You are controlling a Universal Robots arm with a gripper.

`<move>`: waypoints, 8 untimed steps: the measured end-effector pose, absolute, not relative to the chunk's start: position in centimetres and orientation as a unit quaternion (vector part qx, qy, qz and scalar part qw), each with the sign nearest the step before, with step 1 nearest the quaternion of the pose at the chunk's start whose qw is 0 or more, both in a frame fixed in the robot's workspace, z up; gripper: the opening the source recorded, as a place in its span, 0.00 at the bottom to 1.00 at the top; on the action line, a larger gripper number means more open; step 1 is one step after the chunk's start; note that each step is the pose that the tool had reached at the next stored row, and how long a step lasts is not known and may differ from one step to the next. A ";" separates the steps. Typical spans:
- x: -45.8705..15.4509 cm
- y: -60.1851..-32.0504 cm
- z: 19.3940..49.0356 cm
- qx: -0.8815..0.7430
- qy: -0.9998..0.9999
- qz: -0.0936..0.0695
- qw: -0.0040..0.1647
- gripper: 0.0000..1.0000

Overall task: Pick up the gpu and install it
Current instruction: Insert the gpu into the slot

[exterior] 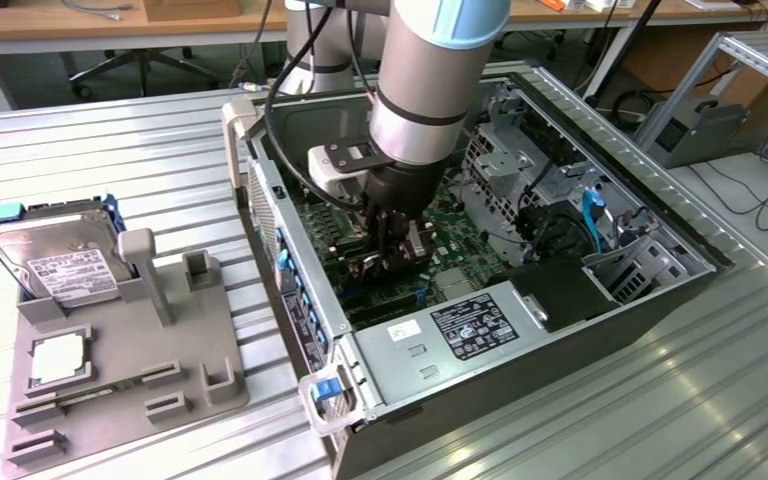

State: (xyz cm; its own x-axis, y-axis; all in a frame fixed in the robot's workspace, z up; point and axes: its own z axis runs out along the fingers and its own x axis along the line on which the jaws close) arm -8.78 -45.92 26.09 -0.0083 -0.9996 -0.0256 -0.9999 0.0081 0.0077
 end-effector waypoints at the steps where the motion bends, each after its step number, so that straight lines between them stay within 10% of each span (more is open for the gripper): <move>1: -8.8 -45.9 26.1 -0.704 0.710 0.012 0.007 0.39; 8: -8.8 -45.9 26.1 -0.704 0.710 0.012 0.006 0.82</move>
State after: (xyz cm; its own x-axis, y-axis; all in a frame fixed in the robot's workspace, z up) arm -8.78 -45.92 26.09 -0.0082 -0.9996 -0.0258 -0.9999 0.0080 0.0077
